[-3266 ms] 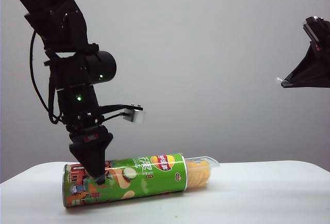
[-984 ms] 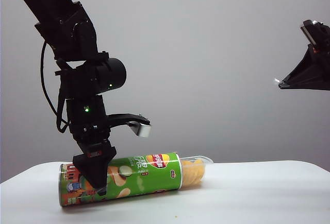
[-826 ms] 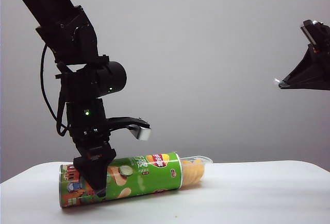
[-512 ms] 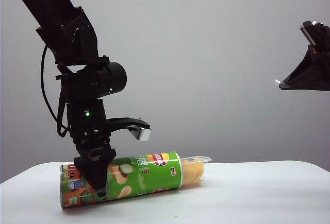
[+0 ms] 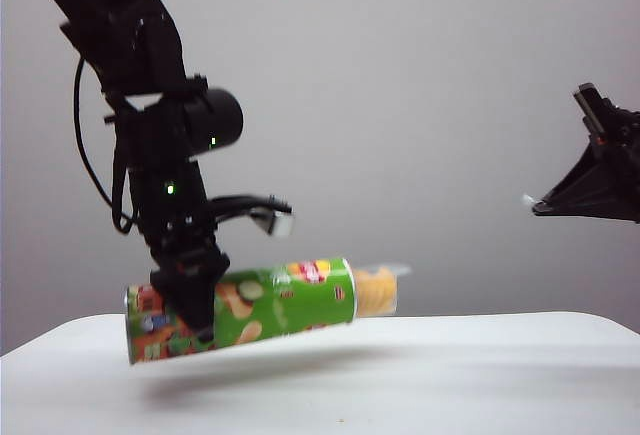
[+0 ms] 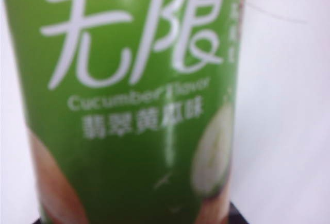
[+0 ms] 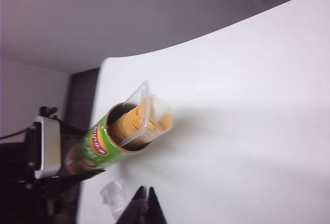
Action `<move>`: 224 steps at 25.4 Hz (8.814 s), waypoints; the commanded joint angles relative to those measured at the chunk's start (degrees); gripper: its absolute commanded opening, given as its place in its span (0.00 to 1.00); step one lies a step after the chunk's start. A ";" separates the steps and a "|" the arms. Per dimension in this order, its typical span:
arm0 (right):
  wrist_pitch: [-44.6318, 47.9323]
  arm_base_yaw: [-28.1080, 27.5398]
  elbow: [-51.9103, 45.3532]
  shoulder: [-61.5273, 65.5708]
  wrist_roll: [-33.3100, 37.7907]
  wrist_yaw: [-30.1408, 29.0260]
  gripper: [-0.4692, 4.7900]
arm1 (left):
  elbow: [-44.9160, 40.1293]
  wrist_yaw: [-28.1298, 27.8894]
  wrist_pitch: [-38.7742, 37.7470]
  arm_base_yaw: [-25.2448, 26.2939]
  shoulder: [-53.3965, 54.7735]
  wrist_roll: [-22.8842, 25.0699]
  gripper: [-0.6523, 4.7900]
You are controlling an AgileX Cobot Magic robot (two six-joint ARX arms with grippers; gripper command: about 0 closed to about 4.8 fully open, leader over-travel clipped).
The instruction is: Pick up the green tub of chips from the desk, push the transparent container that's holding the chips and has slipped out back in, and finally put the chips back on the desk.
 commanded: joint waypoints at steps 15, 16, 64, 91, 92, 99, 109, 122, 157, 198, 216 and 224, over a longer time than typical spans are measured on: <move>2.93 0.11 8.46 11.21 11.23 -23.04 0.32 | 0.20 -5.38 -1.86 -8.20 -5.22 4.96 0.65; 1.16 0.11 8.48 11.39 9.81 -22.86 0.32 | 0.22 -5.42 -1.88 -8.07 -5.53 4.96 0.65; -7.93 3.02 11.39 12.57 -2.93 -17.53 0.35 | 0.22 -5.09 -2.64 -8.59 -7.65 4.94 0.65; -9.40 8.59 11.39 13.40 -4.02 -14.03 0.08 | 0.24 -2.47 -1.27 -8.96 -7.65 4.52 0.65; -9.33 9.44 11.39 13.40 -4.00 -13.81 0.08 | 0.24 -2.47 -0.85 -9.35 -7.65 4.55 0.65; -9.16 13.53 11.39 13.40 -3.96 -12.63 0.08 | 0.22 -1.07 1.18 -10.71 -7.65 4.48 0.65; -8.63 17.94 11.41 13.38 -2.27 -13.38 0.08 | 0.22 2.03 8.15 -11.85 -7.65 -1.22 0.65; -6.25 11.23 11.43 12.33 -1.31 -17.46 0.98 | 0.20 -1.68 2.71 -10.97 -7.58 -0.11 0.65; -28.87 11.47 11.41 -2.91 -36.72 17.97 0.07 | -0.04 0.52 -0.46 -3.54 3.26 -3.45 0.70; -33.51 8.85 3.26 -60.11 -24.63 27.91 0.07 | -31.47 -13.31 14.01 7.19 -72.13 -30.12 1.00; -3.52 9.25 -37.00 -85.15 -12.63 32.50 0.07 | -66.77 -11.52 36.65 7.10 -107.58 -42.58 1.00; -3.50 9.25 -43.65 -90.16 -12.72 37.97 0.07 | -72.76 -11.15 34.42 7.10 -112.63 -42.75 0.84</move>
